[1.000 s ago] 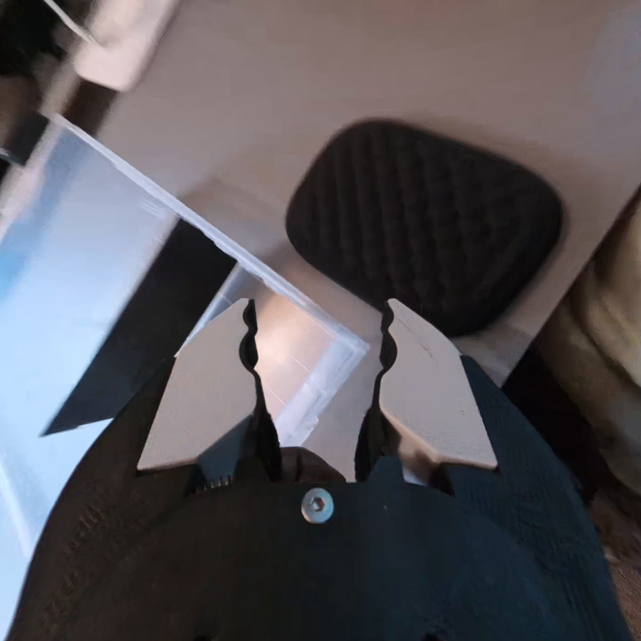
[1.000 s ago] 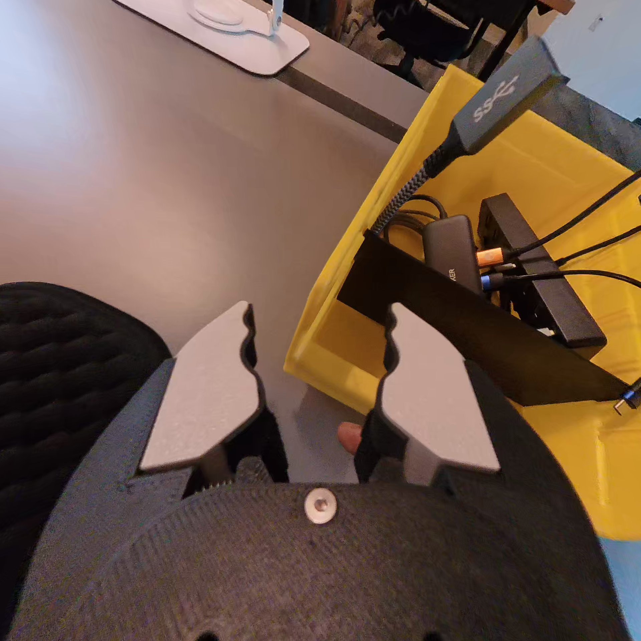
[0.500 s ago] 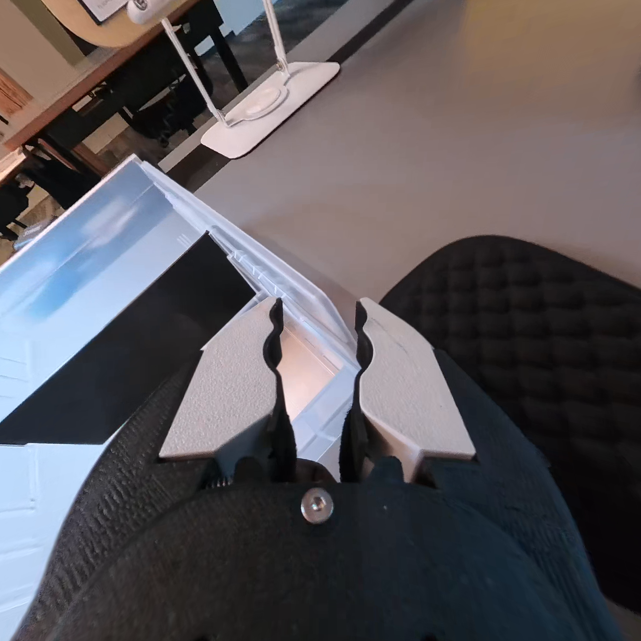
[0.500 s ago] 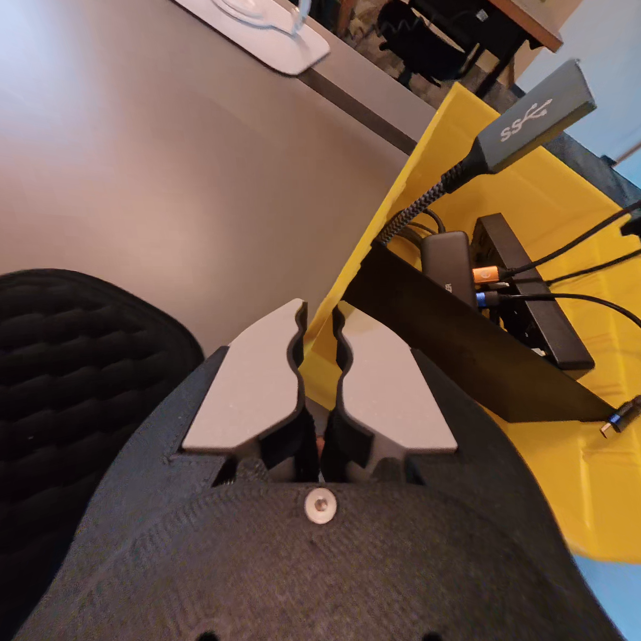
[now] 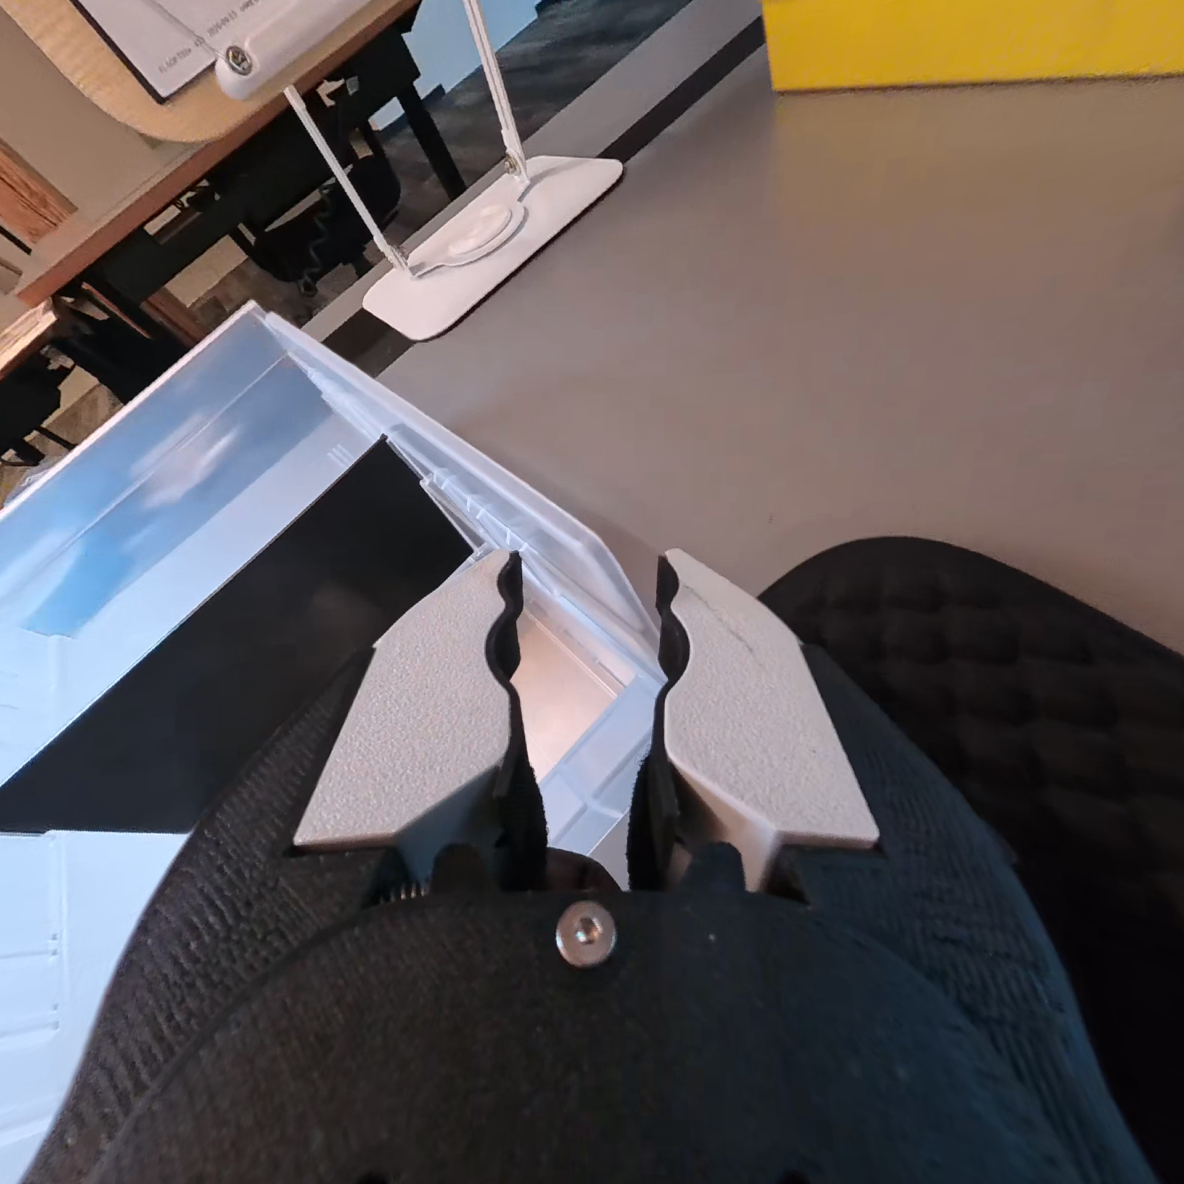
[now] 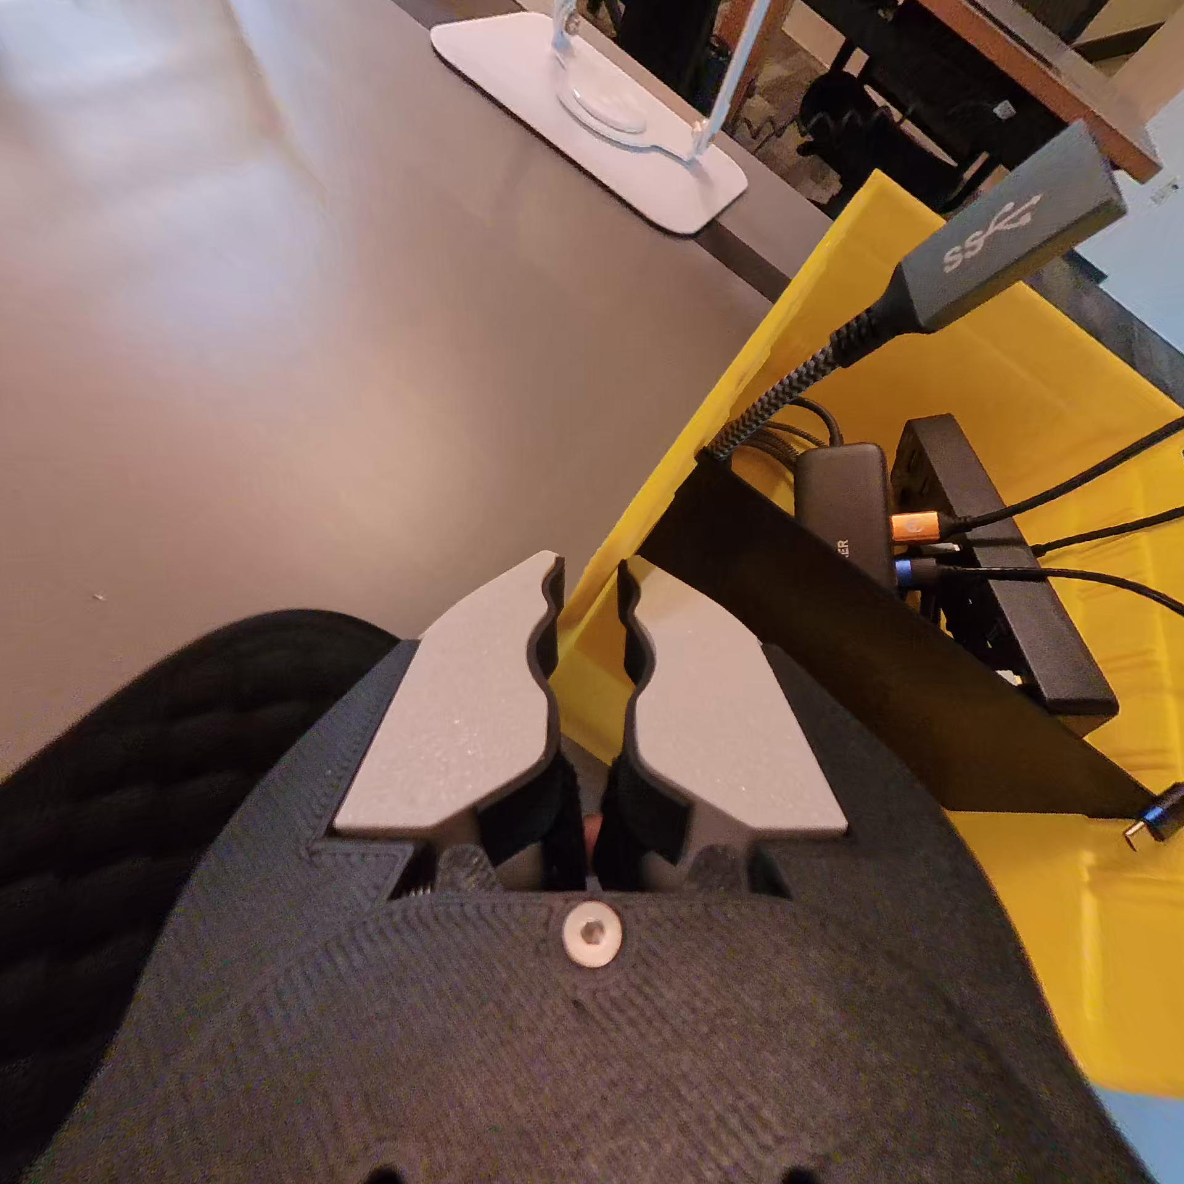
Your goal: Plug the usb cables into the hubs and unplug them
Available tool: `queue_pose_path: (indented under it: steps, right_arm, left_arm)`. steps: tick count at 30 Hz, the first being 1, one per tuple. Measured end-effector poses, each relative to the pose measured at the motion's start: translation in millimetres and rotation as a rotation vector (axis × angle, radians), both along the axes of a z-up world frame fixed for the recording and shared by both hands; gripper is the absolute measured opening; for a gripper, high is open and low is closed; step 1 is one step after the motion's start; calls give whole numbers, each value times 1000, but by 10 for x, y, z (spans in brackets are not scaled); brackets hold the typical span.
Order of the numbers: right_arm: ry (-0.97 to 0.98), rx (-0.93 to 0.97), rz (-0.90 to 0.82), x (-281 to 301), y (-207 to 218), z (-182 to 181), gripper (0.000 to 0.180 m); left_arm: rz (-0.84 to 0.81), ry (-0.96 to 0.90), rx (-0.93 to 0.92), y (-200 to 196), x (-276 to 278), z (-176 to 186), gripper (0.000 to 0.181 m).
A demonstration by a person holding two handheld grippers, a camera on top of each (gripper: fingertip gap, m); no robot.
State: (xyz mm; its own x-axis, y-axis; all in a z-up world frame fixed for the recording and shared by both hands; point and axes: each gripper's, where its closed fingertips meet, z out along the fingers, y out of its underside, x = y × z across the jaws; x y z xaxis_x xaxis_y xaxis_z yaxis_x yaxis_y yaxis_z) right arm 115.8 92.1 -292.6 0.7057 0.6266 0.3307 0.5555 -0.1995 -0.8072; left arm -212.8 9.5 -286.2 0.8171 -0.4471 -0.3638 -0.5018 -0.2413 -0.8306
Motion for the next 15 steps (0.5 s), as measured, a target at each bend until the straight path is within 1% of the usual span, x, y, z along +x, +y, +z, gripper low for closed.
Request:
queue_pose_path:
  steps: [9,15]
  right_arm:
    - [-59,5,59,-437,-61,4,18]
    - [-51,4,84,-605,-109,5,18]
  left_arm:
    - [-66,-16,5,109,156,-3,41]
    - [-43,-28,7,192,321,-7,41]
